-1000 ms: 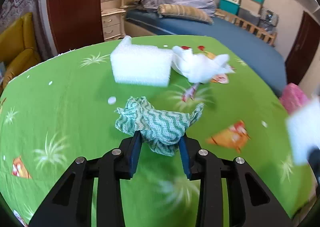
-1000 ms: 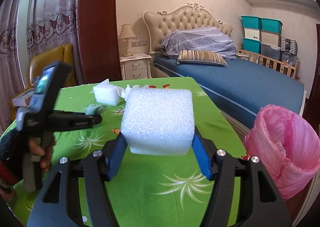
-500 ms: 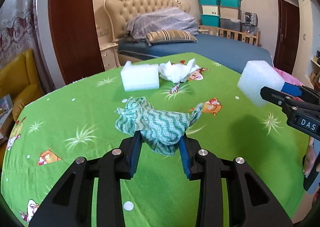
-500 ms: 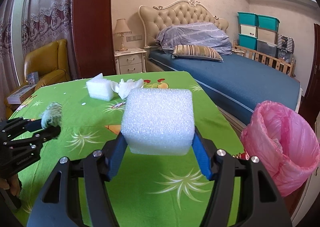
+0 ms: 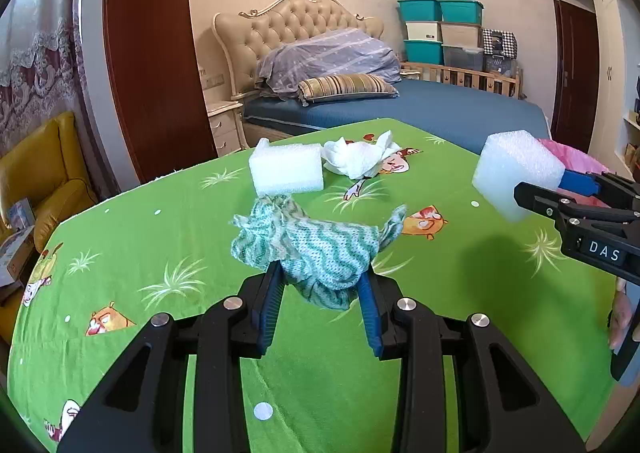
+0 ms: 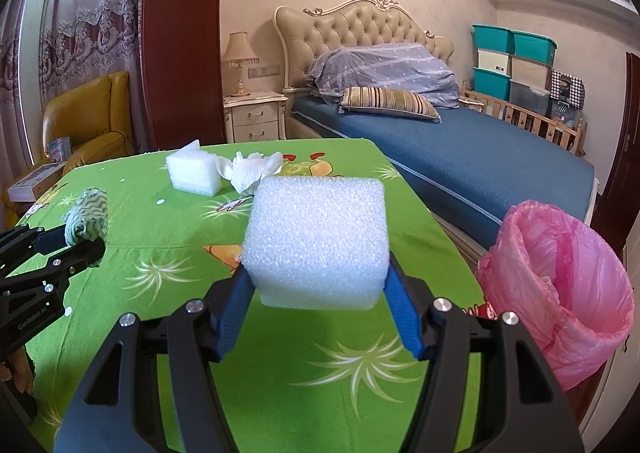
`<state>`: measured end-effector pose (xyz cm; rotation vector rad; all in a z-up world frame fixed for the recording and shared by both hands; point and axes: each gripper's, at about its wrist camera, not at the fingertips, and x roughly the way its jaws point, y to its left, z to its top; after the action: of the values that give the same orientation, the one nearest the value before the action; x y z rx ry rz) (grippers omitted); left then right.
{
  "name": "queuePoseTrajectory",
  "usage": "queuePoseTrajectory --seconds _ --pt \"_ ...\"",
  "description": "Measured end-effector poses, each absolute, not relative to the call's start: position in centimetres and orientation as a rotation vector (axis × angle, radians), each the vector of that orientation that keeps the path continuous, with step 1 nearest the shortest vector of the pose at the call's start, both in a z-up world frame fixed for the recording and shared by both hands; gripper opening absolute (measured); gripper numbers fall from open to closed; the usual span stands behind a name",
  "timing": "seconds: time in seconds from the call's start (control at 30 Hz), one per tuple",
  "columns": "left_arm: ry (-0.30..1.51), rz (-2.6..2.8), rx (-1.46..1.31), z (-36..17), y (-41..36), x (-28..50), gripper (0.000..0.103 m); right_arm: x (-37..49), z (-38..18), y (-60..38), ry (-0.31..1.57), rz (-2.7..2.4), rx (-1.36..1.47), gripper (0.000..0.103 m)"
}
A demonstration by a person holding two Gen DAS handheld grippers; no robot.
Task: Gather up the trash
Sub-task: 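Carry the cloth and foam block over the wastebasket and open both tools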
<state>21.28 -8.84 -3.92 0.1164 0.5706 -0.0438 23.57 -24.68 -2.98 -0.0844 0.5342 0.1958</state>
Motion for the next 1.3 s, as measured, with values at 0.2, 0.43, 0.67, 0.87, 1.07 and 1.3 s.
queuePoseTrajectory --seconds 0.2,0.43,0.67,0.87,1.07,1.3 --pt "0.527 -0.025 0.135 -3.5 -9.3 20.4 0.033 22.1 -2.5 -24.2 0.500 0.201 -0.115 0.061" --pt "0.521 -0.008 0.114 -3.3 -9.0 20.2 0.033 18.9 -1.3 -24.4 0.458 0.224 -0.138 0.061" --pt "0.490 -0.013 0.133 -3.2 -9.6 19.6 0.033 17.4 -1.6 -25.5 0.471 0.241 -0.110 0.061" --pt "0.546 -0.122 0.019 -3.1 -9.6 19.2 0.033 15.9 -1.3 -26.8 0.450 0.238 -0.112 0.061" --pt "0.541 -0.186 0.085 -2.8 -12.9 18.2 0.033 15.3 -1.6 -29.2 0.450 0.208 -0.087 0.061" --pt "0.559 -0.280 0.167 -2.6 -17.2 18.1 0.034 14.9 -1.6 -31.6 0.453 0.170 -0.054 0.061"
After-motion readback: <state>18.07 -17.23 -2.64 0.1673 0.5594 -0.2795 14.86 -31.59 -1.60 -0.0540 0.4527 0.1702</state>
